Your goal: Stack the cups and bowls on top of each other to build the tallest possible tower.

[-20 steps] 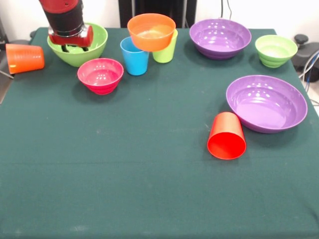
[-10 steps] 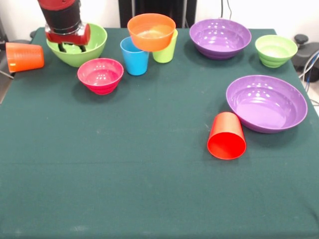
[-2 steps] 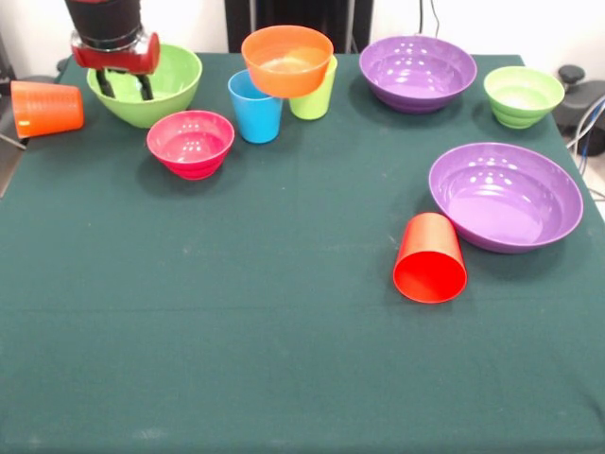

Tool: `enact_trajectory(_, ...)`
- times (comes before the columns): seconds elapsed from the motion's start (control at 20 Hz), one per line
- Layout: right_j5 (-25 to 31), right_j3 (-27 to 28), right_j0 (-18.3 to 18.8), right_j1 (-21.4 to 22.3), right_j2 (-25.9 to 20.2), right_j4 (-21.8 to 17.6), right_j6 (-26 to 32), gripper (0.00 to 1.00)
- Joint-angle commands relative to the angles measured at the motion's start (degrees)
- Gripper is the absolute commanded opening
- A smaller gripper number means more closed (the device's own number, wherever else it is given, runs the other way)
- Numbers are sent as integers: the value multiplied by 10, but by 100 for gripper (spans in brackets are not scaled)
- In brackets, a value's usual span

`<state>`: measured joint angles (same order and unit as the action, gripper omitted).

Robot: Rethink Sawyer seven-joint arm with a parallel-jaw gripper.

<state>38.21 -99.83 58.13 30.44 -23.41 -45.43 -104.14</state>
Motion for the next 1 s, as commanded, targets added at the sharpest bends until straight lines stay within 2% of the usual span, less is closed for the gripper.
enact_trajectory(0.05,62,-18,-4,17,-50,0,164,100)
enact_trajectory(0.4,69,-17,4,17,-58,1,167,100)
enact_trajectory(0.7,72,-42,16,40,-63,6,162,100)
enact_trajectory(1.0,81,-45,22,42,-69,7,164,100)
